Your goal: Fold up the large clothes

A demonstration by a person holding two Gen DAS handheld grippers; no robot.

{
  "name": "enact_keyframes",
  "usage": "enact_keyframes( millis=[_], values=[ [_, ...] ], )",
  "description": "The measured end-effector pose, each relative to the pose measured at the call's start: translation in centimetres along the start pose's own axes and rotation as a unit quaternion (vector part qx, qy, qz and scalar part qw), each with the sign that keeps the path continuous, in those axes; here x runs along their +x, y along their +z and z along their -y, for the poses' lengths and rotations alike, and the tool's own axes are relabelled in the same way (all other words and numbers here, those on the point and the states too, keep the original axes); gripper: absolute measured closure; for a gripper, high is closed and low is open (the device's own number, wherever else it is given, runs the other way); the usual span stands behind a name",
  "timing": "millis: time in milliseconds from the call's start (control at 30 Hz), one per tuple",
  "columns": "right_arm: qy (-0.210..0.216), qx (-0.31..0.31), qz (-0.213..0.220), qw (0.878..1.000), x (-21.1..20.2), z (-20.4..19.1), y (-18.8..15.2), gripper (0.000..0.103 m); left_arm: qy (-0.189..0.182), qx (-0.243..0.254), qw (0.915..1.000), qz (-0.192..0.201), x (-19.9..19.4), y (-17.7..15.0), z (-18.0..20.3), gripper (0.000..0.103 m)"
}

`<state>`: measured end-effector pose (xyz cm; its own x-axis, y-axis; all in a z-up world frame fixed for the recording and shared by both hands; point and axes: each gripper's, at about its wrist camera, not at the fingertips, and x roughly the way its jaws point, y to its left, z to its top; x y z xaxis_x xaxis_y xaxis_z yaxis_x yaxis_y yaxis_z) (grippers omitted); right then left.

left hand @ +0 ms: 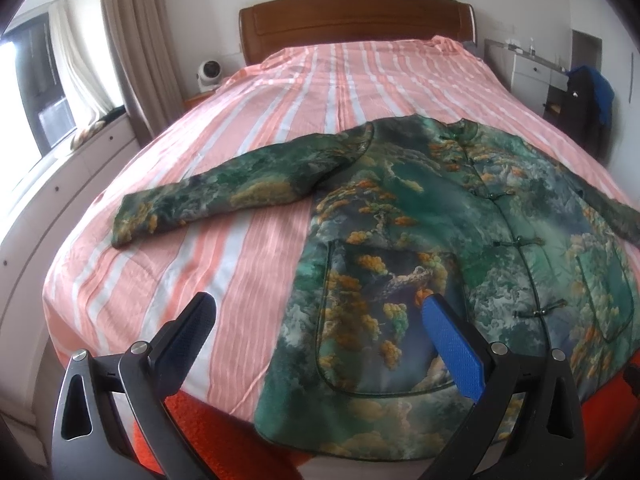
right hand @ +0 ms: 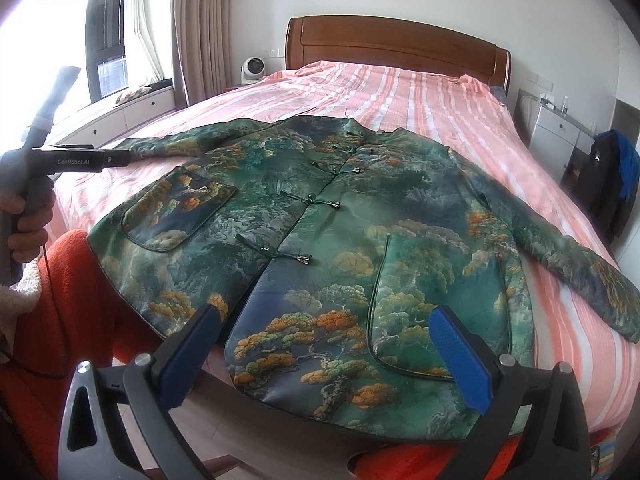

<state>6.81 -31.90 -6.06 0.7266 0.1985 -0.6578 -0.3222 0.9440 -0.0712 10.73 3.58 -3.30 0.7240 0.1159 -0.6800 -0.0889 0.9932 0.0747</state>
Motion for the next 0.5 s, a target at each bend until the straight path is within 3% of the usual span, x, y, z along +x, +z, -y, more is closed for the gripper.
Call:
enact_keyframes(
  millis=[500],
  values=[
    [0.023, 0.001, -0.007, 1.000, -0.14, -0.46, 0.20, 0.000, 0.000, -0.003, 1.0000, 0.005, -0.26, 0.32, -0.21, 0.000]
  ],
)
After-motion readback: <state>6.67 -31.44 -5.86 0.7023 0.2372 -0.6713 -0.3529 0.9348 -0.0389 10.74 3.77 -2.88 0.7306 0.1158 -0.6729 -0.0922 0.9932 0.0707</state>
